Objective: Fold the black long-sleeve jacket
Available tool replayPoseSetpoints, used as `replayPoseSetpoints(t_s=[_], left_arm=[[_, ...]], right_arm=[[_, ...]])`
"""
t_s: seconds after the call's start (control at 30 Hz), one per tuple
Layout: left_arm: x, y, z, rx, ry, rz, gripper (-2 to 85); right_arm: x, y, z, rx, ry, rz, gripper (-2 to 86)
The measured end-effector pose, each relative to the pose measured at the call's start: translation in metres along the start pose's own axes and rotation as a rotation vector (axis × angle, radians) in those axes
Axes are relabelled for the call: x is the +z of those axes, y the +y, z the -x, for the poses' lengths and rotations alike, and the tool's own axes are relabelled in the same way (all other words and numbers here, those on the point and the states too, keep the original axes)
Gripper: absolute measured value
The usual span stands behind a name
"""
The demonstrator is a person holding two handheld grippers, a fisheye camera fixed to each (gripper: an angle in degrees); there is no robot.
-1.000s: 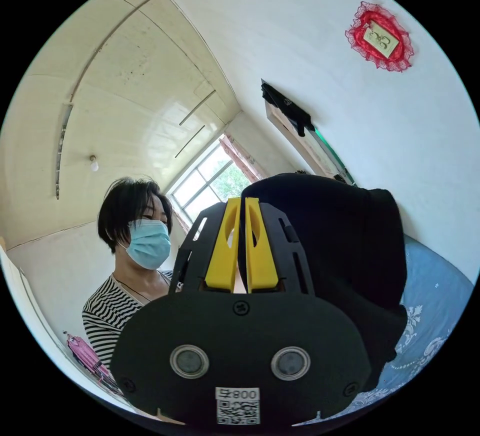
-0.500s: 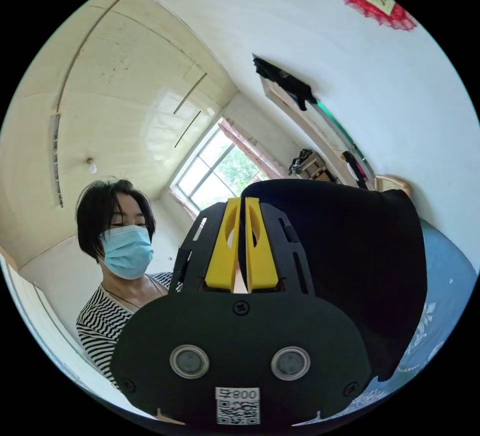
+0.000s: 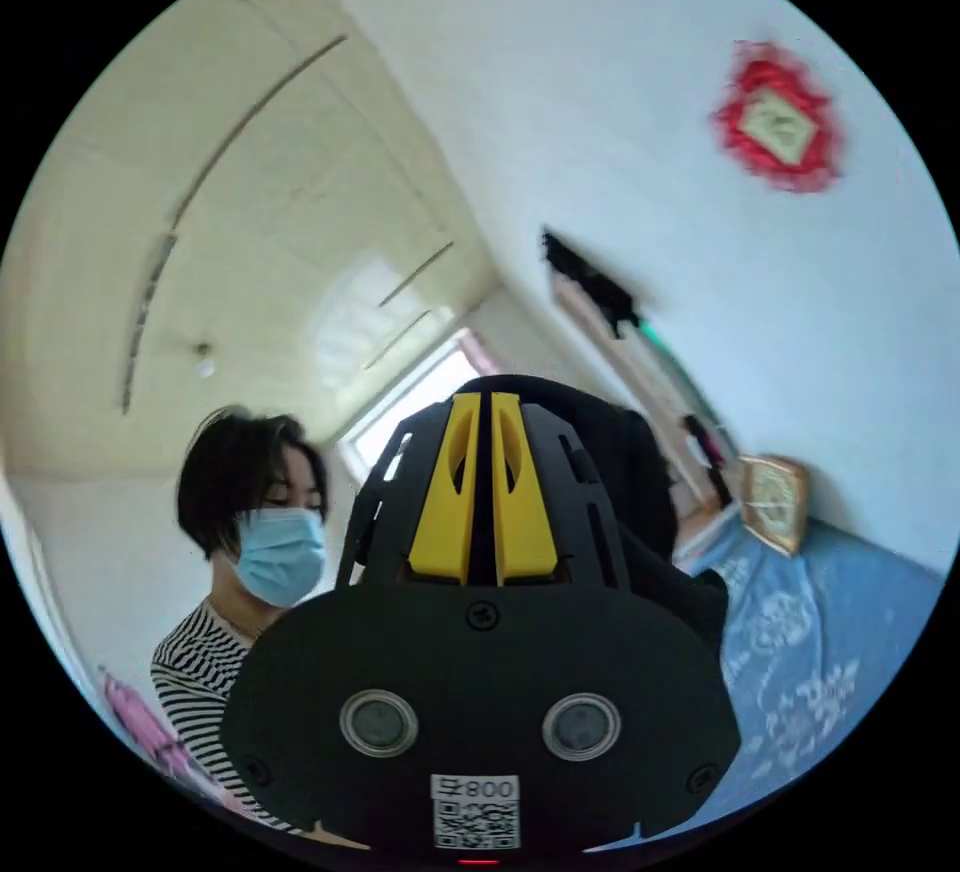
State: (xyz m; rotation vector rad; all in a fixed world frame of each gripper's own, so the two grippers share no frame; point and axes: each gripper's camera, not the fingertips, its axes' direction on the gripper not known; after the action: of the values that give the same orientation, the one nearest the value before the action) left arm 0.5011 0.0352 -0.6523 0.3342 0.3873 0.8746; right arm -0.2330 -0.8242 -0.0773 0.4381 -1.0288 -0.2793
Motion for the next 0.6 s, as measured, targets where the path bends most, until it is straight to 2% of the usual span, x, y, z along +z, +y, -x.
replayPoseSetpoints(t_s=[0.03,0.1,0.13,0.2,0.27,0.43,0.6], left_arm=[[0.027,0.015,0.022,-0.046,-0.031,0.045,0.4],[0.071,0.049,0.067,-0.189,-0.03,0.155,0.7],[0.098,0.079,0.098,-0.294,0.025,0.241,1.0],[0.124,0.129,0.135,-0.473,0.099,0.291,1.6],[0.135,0.174,0.159,-0.619,0.097,0.307,2.5],[0.141,0.256,0.213,-0.927,-0.02,0.377,6.5],[0.157,0.268,0.275,-1.013,-0.219,0.414,8.6]], right_arm=[[-0.018,0.011,-0.021,0.054,0.064,-0.011,1.5],[-0.093,0.075,-0.114,0.322,0.352,-0.006,1.3],[-0.115,0.098,-0.135,0.397,0.387,-0.026,1.2],[-0.197,0.205,-0.184,0.627,0.459,-0.167,0.6],[-0.232,0.28,-0.183,0.691,0.505,-0.265,0.3],[-0.239,0.424,-0.187,0.874,0.61,-0.162,0.3],[-0.179,0.493,-0.217,0.934,0.719,0.138,1.7]])
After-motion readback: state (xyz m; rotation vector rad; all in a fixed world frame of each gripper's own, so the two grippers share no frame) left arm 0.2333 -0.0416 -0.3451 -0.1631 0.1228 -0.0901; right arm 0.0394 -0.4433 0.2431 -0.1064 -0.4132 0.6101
